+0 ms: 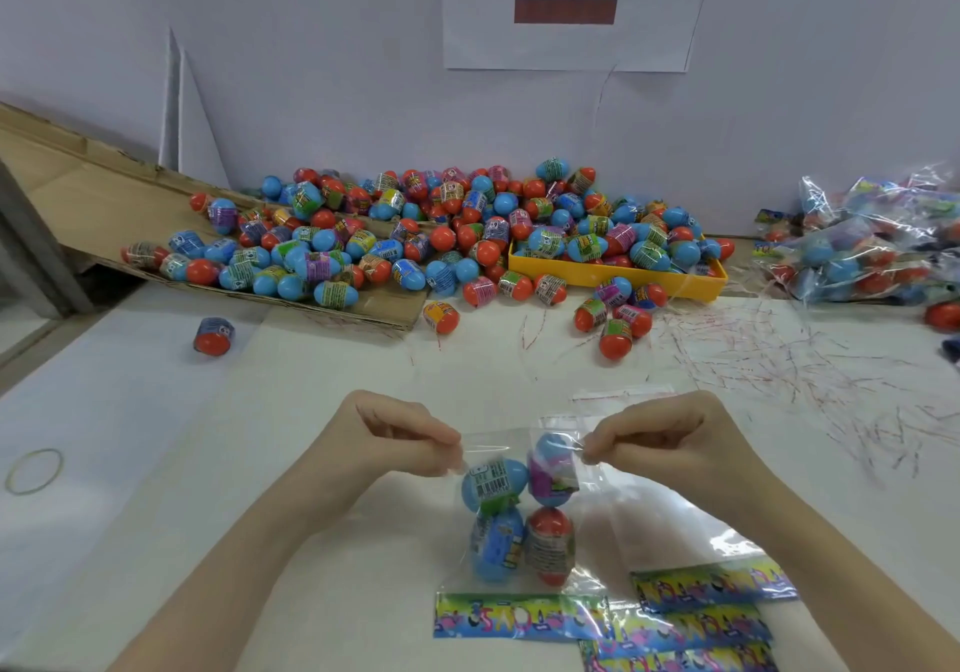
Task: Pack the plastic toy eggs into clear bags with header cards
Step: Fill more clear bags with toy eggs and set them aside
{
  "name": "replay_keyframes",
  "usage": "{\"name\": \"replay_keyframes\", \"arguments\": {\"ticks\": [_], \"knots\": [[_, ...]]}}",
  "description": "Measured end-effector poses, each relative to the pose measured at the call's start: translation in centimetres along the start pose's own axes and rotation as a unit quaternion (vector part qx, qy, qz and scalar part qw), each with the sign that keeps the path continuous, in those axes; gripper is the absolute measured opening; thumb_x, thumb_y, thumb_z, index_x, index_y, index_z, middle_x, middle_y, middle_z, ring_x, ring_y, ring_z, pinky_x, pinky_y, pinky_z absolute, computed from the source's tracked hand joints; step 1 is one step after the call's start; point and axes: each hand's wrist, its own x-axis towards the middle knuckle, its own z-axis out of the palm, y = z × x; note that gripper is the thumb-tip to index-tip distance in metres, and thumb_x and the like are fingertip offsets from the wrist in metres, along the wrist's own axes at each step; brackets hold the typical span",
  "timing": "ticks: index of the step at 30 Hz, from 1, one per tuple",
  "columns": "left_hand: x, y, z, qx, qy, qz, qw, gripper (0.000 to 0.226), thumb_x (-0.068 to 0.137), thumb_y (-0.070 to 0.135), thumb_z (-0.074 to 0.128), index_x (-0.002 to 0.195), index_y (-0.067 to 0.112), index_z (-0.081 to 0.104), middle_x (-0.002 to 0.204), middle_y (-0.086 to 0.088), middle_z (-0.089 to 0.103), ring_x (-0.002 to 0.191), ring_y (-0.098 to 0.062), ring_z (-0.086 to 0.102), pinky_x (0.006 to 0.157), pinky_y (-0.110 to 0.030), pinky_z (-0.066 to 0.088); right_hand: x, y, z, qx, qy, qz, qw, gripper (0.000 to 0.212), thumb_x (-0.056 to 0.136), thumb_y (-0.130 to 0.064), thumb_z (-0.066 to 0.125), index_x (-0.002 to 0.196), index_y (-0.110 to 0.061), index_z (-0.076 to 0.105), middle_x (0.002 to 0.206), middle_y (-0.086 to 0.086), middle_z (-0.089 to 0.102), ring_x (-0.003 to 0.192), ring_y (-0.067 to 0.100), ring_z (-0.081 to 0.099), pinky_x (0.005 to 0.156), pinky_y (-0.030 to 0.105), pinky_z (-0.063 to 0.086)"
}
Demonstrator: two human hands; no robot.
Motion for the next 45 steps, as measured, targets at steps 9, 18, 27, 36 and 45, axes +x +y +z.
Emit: {"name": "replay_keyframes", "arguments": {"ticks": [9, 18, 27, 36, 45], "knots": [[0.8, -0.4, -0.8, -0.028, -0.071, 0.005, 0.997, 0.009, 0.054, 0.008, 0.070, 0.060, 0.013, 0.075, 0.066, -0.007, 0.070, 0.068, -0.017, 0.068, 0.062, -0.019, 0.052, 0.4, -0.1, -0.2, -0.091, -0.016, -0.059, 0.994, 0.028, 0.070, 0.016, 0.067, 0.069, -0.011, 0.074, 0.069, -0.004, 0.072, 0.068, 0.011, 0.069, 0.066, 0.015, 0.053], [1.1, -0.9, -0.5, -0.015, -0.049, -0.006, 0.999, 0.014, 0.047, 0.018, 0.068, 0.059, 0.013, 0.074, 0.064, -0.008, 0.070, 0.065, -0.013, 0.066, 0.060, -0.016, 0.049, 0.5, -0.1, 0.1, -0.244, -0.022, -0.167, 0.955, 0.015, 0.065, 0.002, 0.064, 0.068, -0.008, 0.075, 0.066, -0.004, 0.071, 0.062, 0.005, 0.066, 0.059, 0.008, 0.050], [0.8, 0.1, -0.5, 0.029, -0.053, -0.012, 0.998, 0.018, 0.050, 0.028, 0.072, 0.062, 0.015, 0.075, 0.066, -0.004, 0.070, 0.066, -0.011, 0.066, 0.062, -0.016, 0.049, 0.6, -0.3, 0.4, -0.310, -0.021, -0.198, 0.930, 0.017, 0.063, 0.003, 0.064, 0.063, -0.011, 0.073, 0.065, -0.004, 0.071, 0.061, 0.007, 0.065, 0.057, 0.007, 0.048], [0.5, 0.7, 0.5, 0.079, 0.012, -0.011, 0.997, 0.022, 0.044, 0.043, 0.079, 0.053, 0.024, 0.073, 0.059, 0.001, 0.070, 0.058, -0.005, 0.066, 0.057, -0.012, 0.048, 0.4, 0.7, 0.4, -0.268, 0.005, -0.182, 0.946, 0.021, 0.064, 0.006, 0.061, 0.064, -0.010, 0.074, 0.065, -0.003, 0.070, 0.067, 0.006, 0.065, 0.058, 0.014, 0.052], [0.2, 1.0, 0.6, 0.131, 0.027, -0.008, 0.991, 0.027, 0.032, 0.031, 0.083, 0.056, 0.023, 0.074, 0.063, -0.002, 0.071, 0.062, -0.013, 0.068, 0.064, -0.024, 0.056, 0.2, 0.8, 0.5, -0.287, 0.008, -0.194, 0.938, 0.020, 0.063, 0.005, 0.062, 0.063, -0.011, 0.073, 0.066, -0.005, 0.071, 0.066, 0.005, 0.065, 0.059, 0.011, 0.051]]}}
